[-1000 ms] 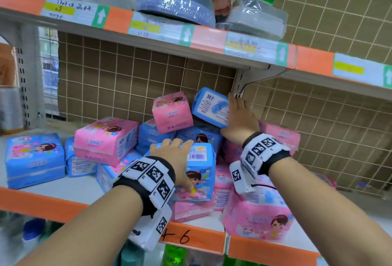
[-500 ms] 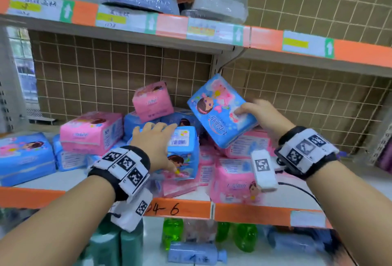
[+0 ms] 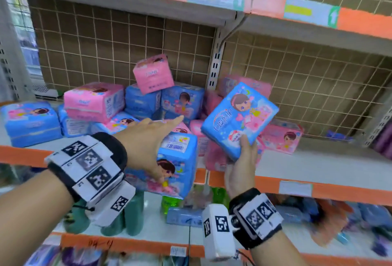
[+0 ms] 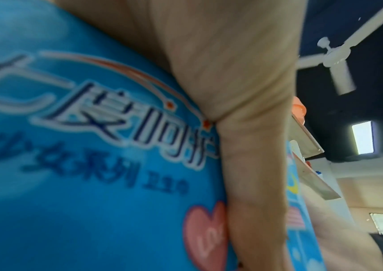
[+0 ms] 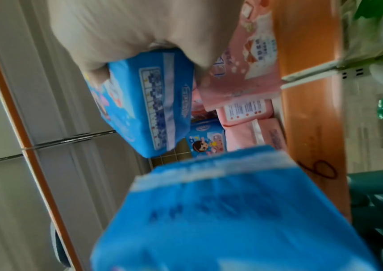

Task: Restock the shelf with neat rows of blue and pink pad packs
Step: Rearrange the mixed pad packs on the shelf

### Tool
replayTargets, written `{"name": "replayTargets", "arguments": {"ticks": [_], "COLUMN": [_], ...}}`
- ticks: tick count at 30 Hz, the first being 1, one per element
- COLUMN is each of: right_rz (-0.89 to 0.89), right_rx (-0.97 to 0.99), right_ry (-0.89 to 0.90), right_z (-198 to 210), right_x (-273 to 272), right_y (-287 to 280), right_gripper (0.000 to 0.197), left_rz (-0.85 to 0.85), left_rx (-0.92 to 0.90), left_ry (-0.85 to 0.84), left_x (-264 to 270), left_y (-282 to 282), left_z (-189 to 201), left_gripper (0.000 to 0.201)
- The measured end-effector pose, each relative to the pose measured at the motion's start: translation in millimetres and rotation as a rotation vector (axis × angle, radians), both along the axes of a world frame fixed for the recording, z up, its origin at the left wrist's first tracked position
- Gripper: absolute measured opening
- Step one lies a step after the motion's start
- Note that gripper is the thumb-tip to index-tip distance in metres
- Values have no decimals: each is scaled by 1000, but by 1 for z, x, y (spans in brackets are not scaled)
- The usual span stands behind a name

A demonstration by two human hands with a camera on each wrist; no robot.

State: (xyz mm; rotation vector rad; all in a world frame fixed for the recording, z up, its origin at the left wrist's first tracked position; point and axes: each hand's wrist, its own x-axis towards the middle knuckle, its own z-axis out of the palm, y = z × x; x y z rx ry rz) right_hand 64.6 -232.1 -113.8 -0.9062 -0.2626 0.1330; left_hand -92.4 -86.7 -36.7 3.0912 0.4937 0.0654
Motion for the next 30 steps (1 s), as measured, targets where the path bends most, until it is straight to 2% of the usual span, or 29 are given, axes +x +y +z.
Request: {"name": "replayTargets", "arguments": {"ticks": [3,9,10,12,13,14,15,17,18,22,25,26,29,30], "right_rz": [-65,65,15,-156,-235,-286,-294,-187,-113,-24,185,256,450,490], "right_rx": [-235,-323,-371,-601,-723,-810,-872,-950,-970,-1093,-1143,-1134,-1014,-949], "right_ry": [-73,23,12,-82,-167,-275,-392,-565,-597,-655,-618,-589,-531,-515], "right_z": [-12,-7,-2,14,20,27,33,46,53,77,89,89,82,78], "right_x": [-8,0,6,20,27,34,41,58,66,102,123,126,133,135], "right_y": [-6,-32,-42,-62,-70,-77,-82,-87,-91,-103,-103,-101,-94,-92], "right_gripper": [26,40,51,104,124,133,134,129,127,112,109,102,61,53], "left_rz": [-47,-151,-154,-150,-152,-157,-162,-177,-179,-150,-125,-118,-97,-92], "left_rx": [-46,-136,-136,-134,-137,-141,-146,-151,-153,-135,-127,-131,-143,-145], "left_ry": [17,45,48,59,61,62,61,61,60,79,102,106,116,118], "left_x": [13,49,52,56,58,59,61,64,65,66,67,67,67,67], "left_y": [-14,-35,-36,-39,-41,-42,-44,-44,-44,-44,-48,-49,-57,-59], "left_z": [2,12,13,13,13,13,13,15,15,16,14,14,11,11], "left_gripper": [140,132,131,129,128,128,127,125,124,125,125,124,123,123]}}
